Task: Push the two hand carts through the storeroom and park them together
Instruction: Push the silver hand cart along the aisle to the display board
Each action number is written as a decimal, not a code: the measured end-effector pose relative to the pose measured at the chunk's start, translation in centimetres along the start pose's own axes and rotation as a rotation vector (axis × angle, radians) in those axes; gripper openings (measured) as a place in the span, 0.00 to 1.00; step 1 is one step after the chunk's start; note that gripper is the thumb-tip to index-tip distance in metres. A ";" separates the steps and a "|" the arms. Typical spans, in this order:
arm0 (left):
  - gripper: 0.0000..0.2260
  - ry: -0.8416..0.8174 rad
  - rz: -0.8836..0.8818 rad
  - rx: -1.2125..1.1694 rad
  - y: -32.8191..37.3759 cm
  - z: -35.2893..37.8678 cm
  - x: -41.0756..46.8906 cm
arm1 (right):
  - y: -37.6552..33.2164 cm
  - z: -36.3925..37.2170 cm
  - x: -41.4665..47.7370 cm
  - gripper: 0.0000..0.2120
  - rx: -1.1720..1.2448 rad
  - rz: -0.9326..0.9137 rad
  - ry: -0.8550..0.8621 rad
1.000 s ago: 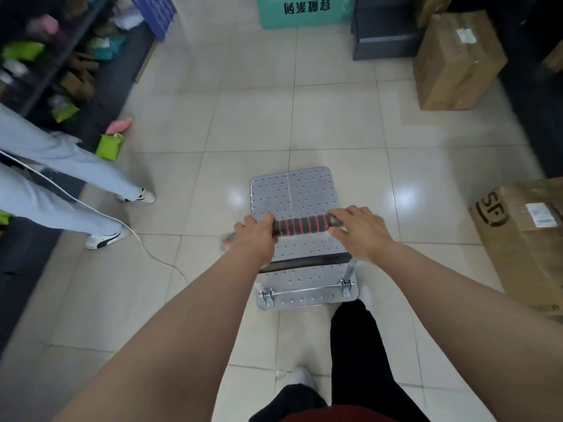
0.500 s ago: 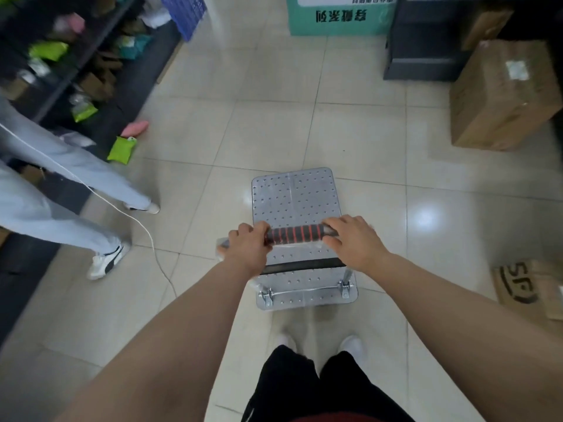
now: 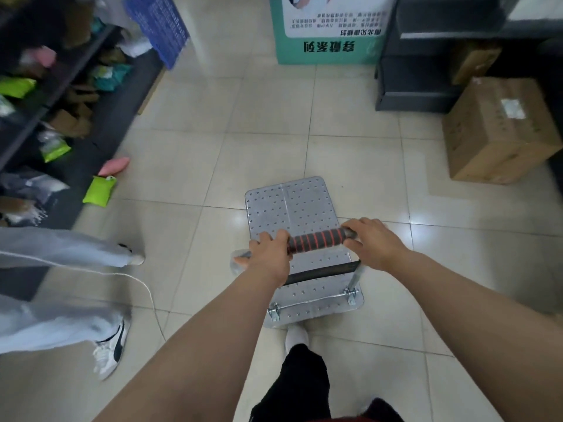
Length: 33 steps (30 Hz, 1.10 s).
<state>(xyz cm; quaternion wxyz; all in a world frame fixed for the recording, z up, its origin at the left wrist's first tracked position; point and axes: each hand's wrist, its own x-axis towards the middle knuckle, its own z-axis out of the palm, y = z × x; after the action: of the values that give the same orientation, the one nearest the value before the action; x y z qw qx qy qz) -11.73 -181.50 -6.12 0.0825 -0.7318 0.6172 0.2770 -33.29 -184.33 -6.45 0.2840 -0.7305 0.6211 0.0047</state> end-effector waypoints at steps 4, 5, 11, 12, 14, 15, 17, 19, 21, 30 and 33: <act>0.11 0.005 0.035 0.050 -0.6 -3.7 5.4 | -1.5 -1.0 4.9 0.13 0.012 0.021 0.050; 0.12 0.011 0.044 0.064 -0.6 -4.5 6.6 | -1.8 -1.2 6.0 0.13 0.014 0.031 0.060; 0.12 0.006 0.077 0.125 -0.3 -9.2 14.5 | -2.5 -3.3 12.9 0.16 0.032 0.054 0.092; 0.12 0.003 0.083 0.134 -0.2 -9.8 15.8 | -2.4 -3.8 14.1 0.16 0.033 0.050 0.101; 0.12 0.006 0.084 0.162 0.3 -11.0 18.3 | -2.1 -4.7 16.6 0.16 0.030 0.038 0.121; 0.12 0.011 0.082 0.171 0.6 -11.6 19.6 | -1.8 -5.2 18.0 0.17 0.025 0.031 0.130; 0.12 0.015 0.074 0.185 1.4 -12.9 22.0 | -1.3 -6.1 20.7 0.17 0.015 0.009 0.146; 0.12 0.016 0.053 0.200 2.4 -14.2 24.4 | -0.7 -7.4 23.4 0.17 -0.008 -0.021 0.151; 0.13 0.008 0.033 0.223 3.4 -15.6 26.7 | -0.1 -8.9 26.1 0.17 -0.022 -0.040 0.126; 0.14 0.056 0.023 0.182 7.4 -19.9 36.2 | 2.1 -15.1 36.6 0.14 -0.021 -0.058 0.080; 0.14 0.068 0.018 0.163 8.6 -21.6 39.7 | 2.3 -17.1 40.3 0.15 -0.008 -0.039 0.070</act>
<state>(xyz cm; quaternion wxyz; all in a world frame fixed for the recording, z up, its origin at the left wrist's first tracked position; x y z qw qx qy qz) -9.95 -227.45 -6.39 0.1183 -0.7261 0.6467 0.2014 -32.11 -228.09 -7.56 0.2590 -0.7434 0.6162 -0.0239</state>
